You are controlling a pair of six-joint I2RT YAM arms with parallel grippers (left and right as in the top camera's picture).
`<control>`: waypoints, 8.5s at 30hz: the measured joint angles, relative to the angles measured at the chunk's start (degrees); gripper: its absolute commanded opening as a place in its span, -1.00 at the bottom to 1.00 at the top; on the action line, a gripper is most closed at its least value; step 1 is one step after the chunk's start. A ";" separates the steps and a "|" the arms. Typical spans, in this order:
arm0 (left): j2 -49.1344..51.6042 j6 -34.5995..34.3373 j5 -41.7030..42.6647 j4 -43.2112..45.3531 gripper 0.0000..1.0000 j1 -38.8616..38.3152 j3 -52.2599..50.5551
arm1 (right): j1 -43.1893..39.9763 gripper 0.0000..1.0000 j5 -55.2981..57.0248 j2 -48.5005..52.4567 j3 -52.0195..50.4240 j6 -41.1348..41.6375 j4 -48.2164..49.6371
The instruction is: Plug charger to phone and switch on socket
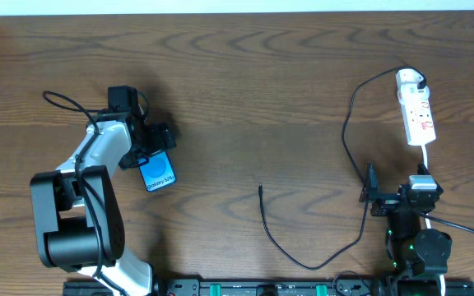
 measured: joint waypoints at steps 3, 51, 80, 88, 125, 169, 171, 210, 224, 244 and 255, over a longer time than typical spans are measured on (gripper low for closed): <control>0.00 2.27 0.07 0.00 0.94 0.00 0.00 | 0.00 0.99 0.00 0.00 0.00 0.00 0.00; 0.00 -5.53 -7.82 -3.50 0.99 -4.46 0.00 | 0.00 0.99 0.00 0.00 0.00 0.00 0.00; -0.02 -5.64 -8.20 -2.29 1.00 -4.46 -1.11 | 0.00 0.98 -0.02 0.00 0.00 0.00 0.00; -0.15 -5.51 -7.85 -1.07 1.00 -4.46 -1.55 | 0.00 0.99 -0.02 0.00 0.00 0.00 0.00; -0.20 -4.57 -7.82 -1.62 0.75 -4.46 -1.55 | 0.00 0.99 0.00 0.00 0.00 0.00 0.00; -0.46 -3.93 -7.80 -3.28 0.39 -4.48 -1.55 | 0.00 0.99 0.00 0.00 0.00 0.00 0.00; -0.46 -3.93 -7.80 -3.30 0.33 -4.48 -1.55 | 0.00 0.99 0.00 0.00 0.00 -0.02 0.00; -0.83 -3.52 -7.63 -7.58 -0.52 -4.48 1.29 | 0.00 0.98 -0.02 0.00 0.00 -0.02 0.00; -2.38 -3.26 -4.63 -7.69 -0.63 -4.46 1.31 | 0.00 0.98 -0.02 0.00 0.00 0.00 0.00; -2.38 -26.36 36.85 10.45 -0.72 -4.46 1.70 | 0.00 0.99 -0.02 0.00 0.00 0.00 0.00; -2.38 -56.02 56.63 29.59 -0.74 -4.46 1.97 | 0.00 0.98 -0.02 0.00 0.00 0.00 -0.02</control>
